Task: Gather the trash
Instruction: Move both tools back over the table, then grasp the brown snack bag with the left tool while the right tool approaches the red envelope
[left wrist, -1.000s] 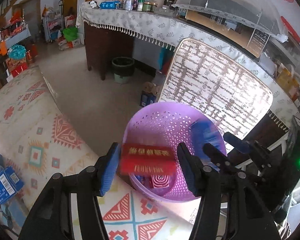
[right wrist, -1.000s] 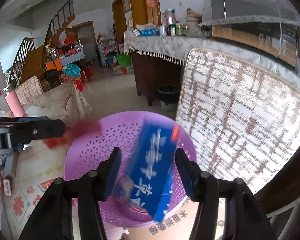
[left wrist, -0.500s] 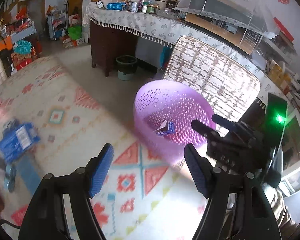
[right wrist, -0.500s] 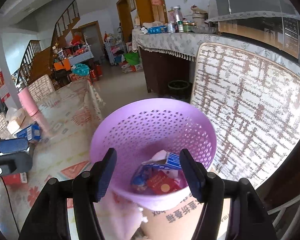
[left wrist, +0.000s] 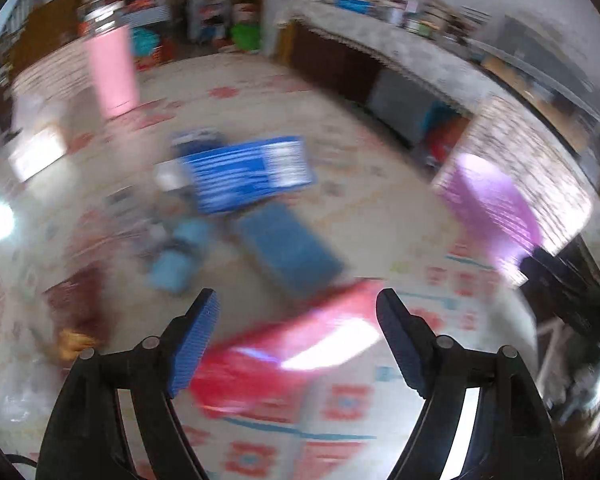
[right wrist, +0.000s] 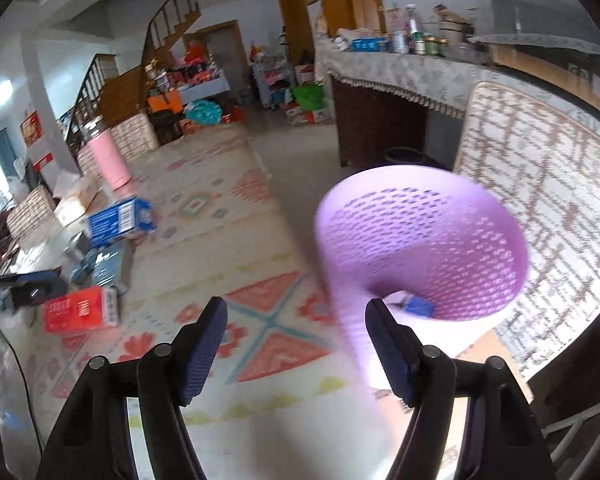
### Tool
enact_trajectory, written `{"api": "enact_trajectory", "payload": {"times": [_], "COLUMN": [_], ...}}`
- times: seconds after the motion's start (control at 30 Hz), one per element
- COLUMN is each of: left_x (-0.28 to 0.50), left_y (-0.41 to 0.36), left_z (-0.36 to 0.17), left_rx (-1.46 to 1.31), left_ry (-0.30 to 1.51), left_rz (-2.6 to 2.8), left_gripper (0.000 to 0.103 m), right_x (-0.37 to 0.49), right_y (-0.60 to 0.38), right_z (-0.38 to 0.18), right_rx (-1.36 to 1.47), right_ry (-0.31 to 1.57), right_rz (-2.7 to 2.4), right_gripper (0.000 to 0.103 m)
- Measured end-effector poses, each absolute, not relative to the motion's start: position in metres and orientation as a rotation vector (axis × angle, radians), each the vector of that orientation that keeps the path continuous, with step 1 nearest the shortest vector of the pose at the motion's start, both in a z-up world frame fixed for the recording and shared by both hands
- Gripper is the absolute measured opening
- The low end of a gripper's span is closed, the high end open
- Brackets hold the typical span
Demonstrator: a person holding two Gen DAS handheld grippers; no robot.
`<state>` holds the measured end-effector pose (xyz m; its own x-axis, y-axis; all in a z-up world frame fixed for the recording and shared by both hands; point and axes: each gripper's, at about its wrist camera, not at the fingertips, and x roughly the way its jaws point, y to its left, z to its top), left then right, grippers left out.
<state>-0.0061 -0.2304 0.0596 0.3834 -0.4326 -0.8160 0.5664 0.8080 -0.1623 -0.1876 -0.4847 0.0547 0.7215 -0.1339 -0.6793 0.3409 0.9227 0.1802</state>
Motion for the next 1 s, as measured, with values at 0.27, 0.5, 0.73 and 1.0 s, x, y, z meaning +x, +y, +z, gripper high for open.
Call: {"api": "enact_trajectory", "payload": {"times": [0.27, 0.5, 0.73, 1.0], "left_x": [0.006, 0.031, 0.050, 0.050], "left_y": [-0.148, -0.064, -0.050, -0.101], "left_z": [0.080, 0.071, 0.041, 0.033], "left_rx": [0.027, -0.054, -0.071, -0.007], "left_ry": [0.919, 0.941, 0.992, 1.005], "left_rz": [-0.537, -0.348, -0.279, -0.370], "left_gripper": [0.080, 0.081, 0.081, 0.081], "right_x": [-0.179, -0.162, -0.151, -0.138], "right_y": [-0.438, -0.422, -0.402, -0.388], "right_z": [0.062, 0.054, 0.051, 0.052], "right_rx": [0.247, 0.277, 0.285, 0.285], "right_ry": [0.736, 0.759, 0.781, 0.797], "right_rz": [-0.177, -0.120, -0.089, -0.070], "right_gripper": [0.080, 0.081, 0.081, 0.081]}}
